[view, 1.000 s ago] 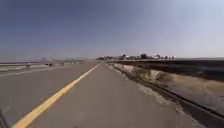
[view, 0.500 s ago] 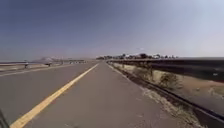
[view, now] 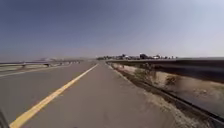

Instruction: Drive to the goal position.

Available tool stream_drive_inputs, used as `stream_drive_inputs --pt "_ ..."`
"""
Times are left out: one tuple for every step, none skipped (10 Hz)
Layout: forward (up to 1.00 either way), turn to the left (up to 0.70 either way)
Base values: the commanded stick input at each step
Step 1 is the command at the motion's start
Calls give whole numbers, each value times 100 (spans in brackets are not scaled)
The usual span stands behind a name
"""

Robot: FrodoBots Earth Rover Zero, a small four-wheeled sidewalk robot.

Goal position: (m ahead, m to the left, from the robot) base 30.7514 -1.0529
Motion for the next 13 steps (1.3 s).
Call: stream_drive_inputs --pt "50 0" --pt "50 0" --pt "50 0" --pt "50 0" --pt "50 0" --pt "50 0" --pt "50 0" --pt "50 50" --pt "50 50" --pt "50 32" --pt "50 7" --pt "50 0" --pt "50 0"
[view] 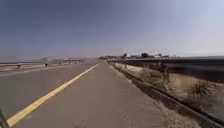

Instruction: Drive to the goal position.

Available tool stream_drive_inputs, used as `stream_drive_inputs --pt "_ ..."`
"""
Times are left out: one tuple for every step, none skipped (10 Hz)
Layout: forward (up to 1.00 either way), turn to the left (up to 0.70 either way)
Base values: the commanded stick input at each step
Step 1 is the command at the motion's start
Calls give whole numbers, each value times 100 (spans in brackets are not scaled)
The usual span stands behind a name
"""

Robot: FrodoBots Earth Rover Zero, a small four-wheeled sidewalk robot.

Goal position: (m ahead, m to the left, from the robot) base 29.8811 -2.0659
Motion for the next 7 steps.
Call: stream_drive_inputs --pt "50 0" --pt "50 0" --pt "50 0" --pt "50 0" --pt "50 0" --pt "50 0" --pt "50 0"
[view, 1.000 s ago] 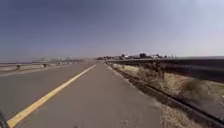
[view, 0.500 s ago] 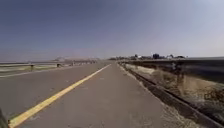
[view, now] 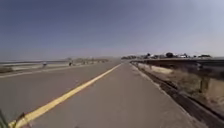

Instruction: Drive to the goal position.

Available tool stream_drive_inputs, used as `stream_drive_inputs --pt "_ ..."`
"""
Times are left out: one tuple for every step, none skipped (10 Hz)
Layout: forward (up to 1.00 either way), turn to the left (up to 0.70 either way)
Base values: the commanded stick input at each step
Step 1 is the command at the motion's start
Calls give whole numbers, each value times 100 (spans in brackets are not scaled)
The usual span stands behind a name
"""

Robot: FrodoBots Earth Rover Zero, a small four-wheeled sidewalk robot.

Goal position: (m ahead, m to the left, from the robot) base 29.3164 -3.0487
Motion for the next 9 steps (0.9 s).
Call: stream_drive_inputs --pt "50 0" --pt "50 0" --pt "50 0" --pt "50 0" --pt "50 0" --pt "50 -50" --pt "50 -50" --pt "50 -50" --pt "50 -31"
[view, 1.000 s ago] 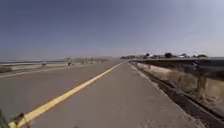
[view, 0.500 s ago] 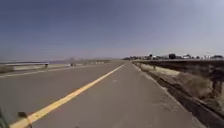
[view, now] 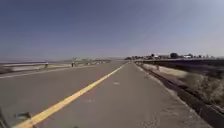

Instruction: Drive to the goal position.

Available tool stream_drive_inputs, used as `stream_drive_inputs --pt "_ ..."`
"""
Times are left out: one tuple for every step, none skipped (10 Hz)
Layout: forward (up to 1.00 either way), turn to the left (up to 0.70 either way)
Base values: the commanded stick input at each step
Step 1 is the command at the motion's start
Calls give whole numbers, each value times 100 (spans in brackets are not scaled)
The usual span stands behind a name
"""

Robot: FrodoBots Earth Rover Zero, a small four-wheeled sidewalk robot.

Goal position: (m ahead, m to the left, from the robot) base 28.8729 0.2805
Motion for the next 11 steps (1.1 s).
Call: stream_drive_inputs --pt "50 -7" --pt "50 0" --pt "50 0" --pt "50 0" --pt "50 0" --pt "50 0" --pt "50 0" --pt "50 0" --pt "50 0" --pt "50 0" --pt "50 0"
